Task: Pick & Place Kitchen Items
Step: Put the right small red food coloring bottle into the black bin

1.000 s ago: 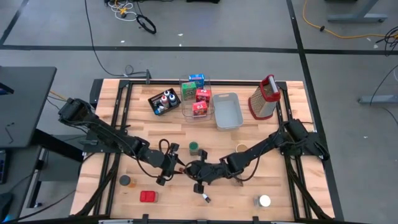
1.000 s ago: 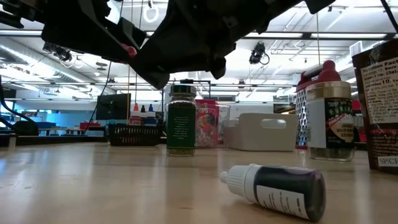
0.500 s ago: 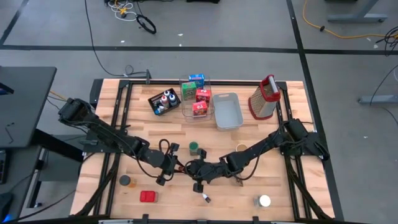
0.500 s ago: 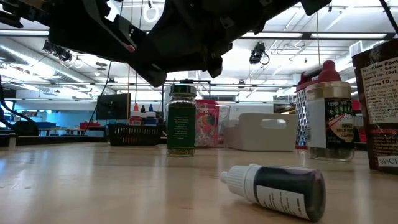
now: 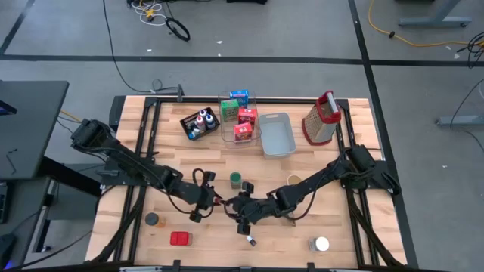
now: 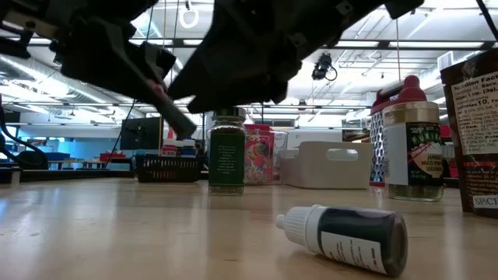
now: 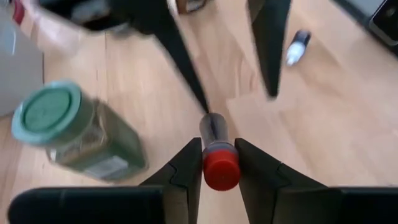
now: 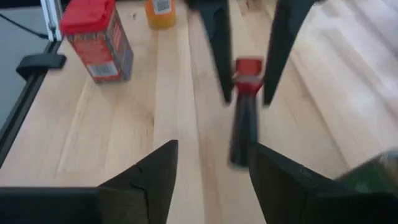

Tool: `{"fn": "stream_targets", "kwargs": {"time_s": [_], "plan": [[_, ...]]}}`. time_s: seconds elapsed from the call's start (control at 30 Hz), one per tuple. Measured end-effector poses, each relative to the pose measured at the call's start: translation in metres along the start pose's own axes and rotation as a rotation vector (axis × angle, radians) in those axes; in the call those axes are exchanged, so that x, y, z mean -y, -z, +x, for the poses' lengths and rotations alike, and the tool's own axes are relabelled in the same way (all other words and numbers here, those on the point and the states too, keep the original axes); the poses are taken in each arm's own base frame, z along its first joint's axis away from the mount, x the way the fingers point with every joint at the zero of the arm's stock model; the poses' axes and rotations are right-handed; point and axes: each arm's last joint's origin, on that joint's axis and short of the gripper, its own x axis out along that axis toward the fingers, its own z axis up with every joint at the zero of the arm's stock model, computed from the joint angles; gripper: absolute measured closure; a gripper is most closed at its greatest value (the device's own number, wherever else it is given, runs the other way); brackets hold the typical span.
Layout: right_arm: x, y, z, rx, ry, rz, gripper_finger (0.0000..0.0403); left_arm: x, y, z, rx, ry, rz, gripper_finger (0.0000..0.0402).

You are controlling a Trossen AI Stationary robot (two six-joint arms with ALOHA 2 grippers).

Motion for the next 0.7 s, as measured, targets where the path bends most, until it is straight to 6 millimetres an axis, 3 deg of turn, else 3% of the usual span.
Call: {"fn": "stream_targets", "kwargs": {"time_s": [0.17, 0.43, 0.57, 0.7], "plan": [[-0.003, 0.008, -0.002, -0.065, 0.008, 0.015, 0.0193, -0.001, 0.006, 0.0, -0.062, -0.029, -0.01, 0.0296], [-0.005, 0.011, -0.004, -0.08, 0.01, 0.015, 0.0193, -0.007, 0.013, -0.006, -0.148, -0.177, 0.055, 0.031], [-0.005, 0.011, -0.004, -0.079, 0.012, 0.015, 0.0193, -0.015, 0.009, -0.022, -0.144, -0.3, 0.101, 0.0303], [-0.006, 0.01, -0.004, -0.078, 0.012, 0.017, 0.0193, -0.031, 0.007, -0.051, -0.16, -0.414, 0.082, 0.0297]]}}
